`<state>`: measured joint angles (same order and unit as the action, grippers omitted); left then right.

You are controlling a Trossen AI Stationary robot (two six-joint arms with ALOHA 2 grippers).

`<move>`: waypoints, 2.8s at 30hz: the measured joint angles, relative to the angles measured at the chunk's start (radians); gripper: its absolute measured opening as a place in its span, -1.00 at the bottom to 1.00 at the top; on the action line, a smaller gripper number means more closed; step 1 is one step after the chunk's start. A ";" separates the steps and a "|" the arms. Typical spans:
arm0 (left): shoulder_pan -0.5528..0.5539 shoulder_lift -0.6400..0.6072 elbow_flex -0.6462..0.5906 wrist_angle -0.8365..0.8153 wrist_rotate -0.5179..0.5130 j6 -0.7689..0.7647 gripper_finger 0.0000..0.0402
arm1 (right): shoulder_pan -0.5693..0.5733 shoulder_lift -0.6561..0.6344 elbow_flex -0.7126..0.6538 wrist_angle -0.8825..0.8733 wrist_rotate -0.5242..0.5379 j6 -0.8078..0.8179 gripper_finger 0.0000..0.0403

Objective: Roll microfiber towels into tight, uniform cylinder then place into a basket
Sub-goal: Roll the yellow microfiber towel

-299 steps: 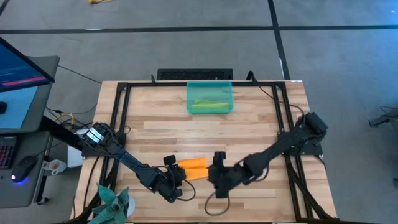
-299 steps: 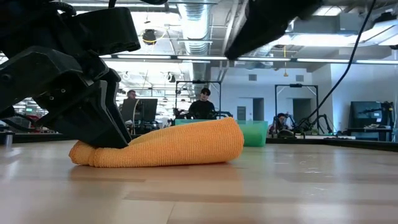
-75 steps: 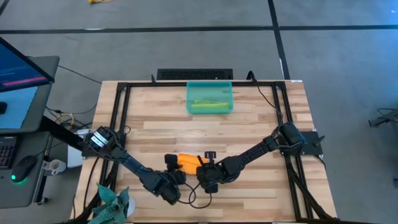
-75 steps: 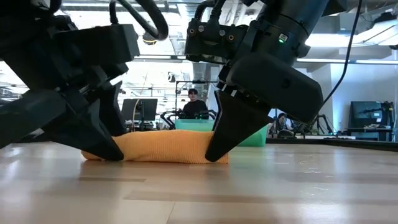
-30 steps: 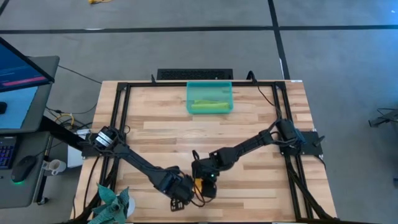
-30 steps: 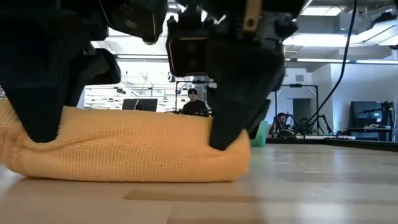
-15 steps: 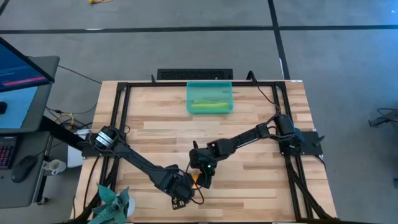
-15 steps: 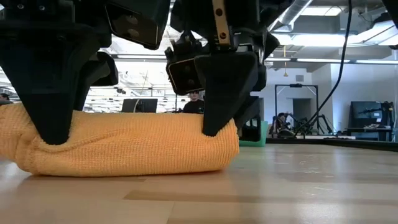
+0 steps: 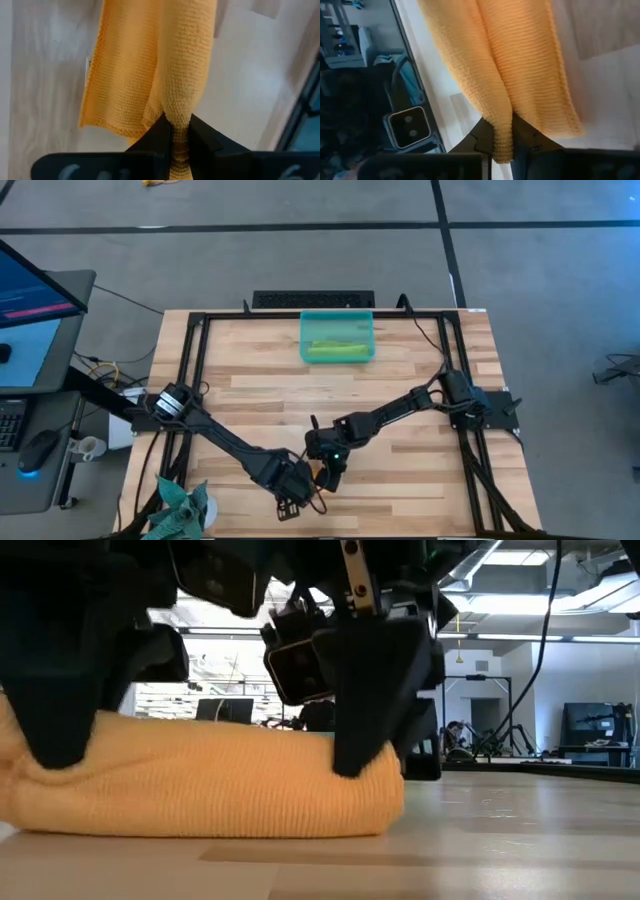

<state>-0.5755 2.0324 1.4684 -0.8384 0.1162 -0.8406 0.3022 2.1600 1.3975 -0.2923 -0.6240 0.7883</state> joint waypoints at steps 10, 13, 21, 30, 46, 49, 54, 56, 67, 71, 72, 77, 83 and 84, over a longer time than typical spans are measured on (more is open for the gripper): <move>0.008 0.014 0.000 0.008 -0.019 0.026 -0.86 | 0.008 0.047 0.003 0.022 0.002 -0.006 -0.76; 0.008 0.014 0.000 0.007 -0.028 0.036 -0.83 | 0.006 0.048 0.003 0.022 0.004 -0.007 -0.76; 0.003 0.014 -0.001 -0.002 -0.039 0.125 -0.47 | 0.006 0.049 0.003 0.025 0.012 -0.009 -0.76; -0.024 0.014 -0.001 -0.021 -0.166 0.166 -0.28 | 0.006 0.050 0.002 0.029 0.017 -0.010 -0.76; -0.174 -0.046 -0.004 -0.148 -0.419 0.017 -0.31 | 0.005 0.049 0.001 0.030 0.019 -0.011 -0.76; -0.214 -0.063 -0.002 -0.091 -0.497 0.045 -0.31 | 0.005 0.049 0.000 0.034 0.019 -0.010 -0.76; -0.258 -0.063 -0.002 0.063 -0.598 0.171 -0.31 | 0.005 0.049 0.000 0.036 0.019 -0.010 -0.76; -0.259 -0.063 -0.002 0.128 -0.616 0.236 -0.31 | 0.005 0.050 0.000 0.036 0.019 -0.010 -0.76; -0.143 -0.006 -0.001 0.216 -0.511 0.450 -0.31 | 0.005 0.050 -0.001 0.039 0.018 -0.011 -0.76; -0.121 0.000 0.000 0.164 -0.526 0.431 -0.31 | 0.005 0.050 -0.001 0.038 0.017 -0.011 -0.76; -0.118 0.000 0.000 0.145 -0.541 0.415 -0.31 | 0.005 0.050 -0.001 0.038 0.016 -0.011 -0.76; -0.109 0.007 0.001 0.089 -0.540 0.374 -0.31 | 0.005 0.050 -0.001 0.040 0.011 -0.010 -0.76; -0.098 0.027 -0.019 0.090 -0.494 0.360 -0.31 | 0.005 0.050 0.000 0.043 0.005 -0.003 -0.76; -0.094 0.027 -0.031 0.094 -0.486 0.351 -0.31 | 0.005 0.050 0.000 0.044 0.004 -0.003 -0.76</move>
<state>-0.6698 2.0598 1.4376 -0.7446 -0.3702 -0.4895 0.3073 2.2101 1.3975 -0.2478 -0.6201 0.7856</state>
